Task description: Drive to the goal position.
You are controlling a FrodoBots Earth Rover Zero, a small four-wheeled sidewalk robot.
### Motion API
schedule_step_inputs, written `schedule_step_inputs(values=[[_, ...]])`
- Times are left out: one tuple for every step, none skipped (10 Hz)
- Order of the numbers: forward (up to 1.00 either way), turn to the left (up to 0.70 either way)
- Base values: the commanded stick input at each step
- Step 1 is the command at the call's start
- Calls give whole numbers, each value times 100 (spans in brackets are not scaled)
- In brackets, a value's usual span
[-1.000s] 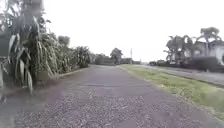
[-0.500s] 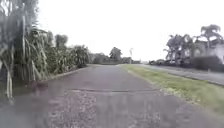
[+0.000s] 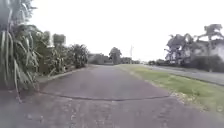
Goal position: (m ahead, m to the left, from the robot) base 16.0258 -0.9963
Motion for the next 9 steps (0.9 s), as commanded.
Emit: schedule_step_inputs(values=[[100, 0], [100, 0], [100, 0], [100, 0], [100, 0], [100, 0], [100, 0], [100, 0], [100, 0]])
